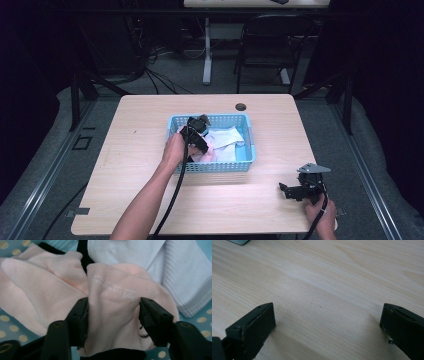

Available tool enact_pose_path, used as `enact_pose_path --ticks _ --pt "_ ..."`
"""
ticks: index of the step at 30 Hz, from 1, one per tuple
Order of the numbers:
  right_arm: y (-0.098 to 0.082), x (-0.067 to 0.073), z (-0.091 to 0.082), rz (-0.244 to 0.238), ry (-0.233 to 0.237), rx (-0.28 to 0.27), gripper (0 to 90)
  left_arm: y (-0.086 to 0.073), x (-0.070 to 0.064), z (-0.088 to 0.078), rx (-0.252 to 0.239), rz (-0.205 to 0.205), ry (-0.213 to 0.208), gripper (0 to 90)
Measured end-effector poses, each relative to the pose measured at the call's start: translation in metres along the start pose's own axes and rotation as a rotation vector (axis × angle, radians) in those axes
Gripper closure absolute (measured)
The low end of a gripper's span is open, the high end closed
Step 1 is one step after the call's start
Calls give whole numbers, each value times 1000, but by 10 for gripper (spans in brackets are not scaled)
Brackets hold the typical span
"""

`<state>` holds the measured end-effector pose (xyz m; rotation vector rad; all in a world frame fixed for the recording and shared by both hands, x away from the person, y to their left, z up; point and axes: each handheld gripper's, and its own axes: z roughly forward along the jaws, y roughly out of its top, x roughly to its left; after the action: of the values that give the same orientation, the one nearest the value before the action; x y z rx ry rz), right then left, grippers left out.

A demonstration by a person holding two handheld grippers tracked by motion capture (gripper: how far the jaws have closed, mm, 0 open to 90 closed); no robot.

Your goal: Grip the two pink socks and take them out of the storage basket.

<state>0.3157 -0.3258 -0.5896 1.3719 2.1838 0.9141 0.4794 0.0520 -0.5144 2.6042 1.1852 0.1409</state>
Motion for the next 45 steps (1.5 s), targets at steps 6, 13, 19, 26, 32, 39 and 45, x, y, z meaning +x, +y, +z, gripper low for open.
enact_pose_path --ticks 6,13,19,26,32,39,45 --pt "0 0 0 0 0 0 0 -1 -1 -1 2 11 14 673" --pt "0 0 0 0 0 -1 0 -3 0 -6 -2 24 19 812" --pt "0 0 0 0 0 0 0 -5 3 -14 -10 24 3 861" --pt "0 0 0 0 0 0 0 -6 1 -33 -41 38 -15 863" --pt "0 0 0 0 0 0 0 -4 2 -51 -55 47 -18 863" --pt "0 0 0 0 0 0 0 -4 3 -70 -72 53 -22 862" --pt "0 0 0 0 0 0 0 -3 3 -85 -88 60 -24 861"
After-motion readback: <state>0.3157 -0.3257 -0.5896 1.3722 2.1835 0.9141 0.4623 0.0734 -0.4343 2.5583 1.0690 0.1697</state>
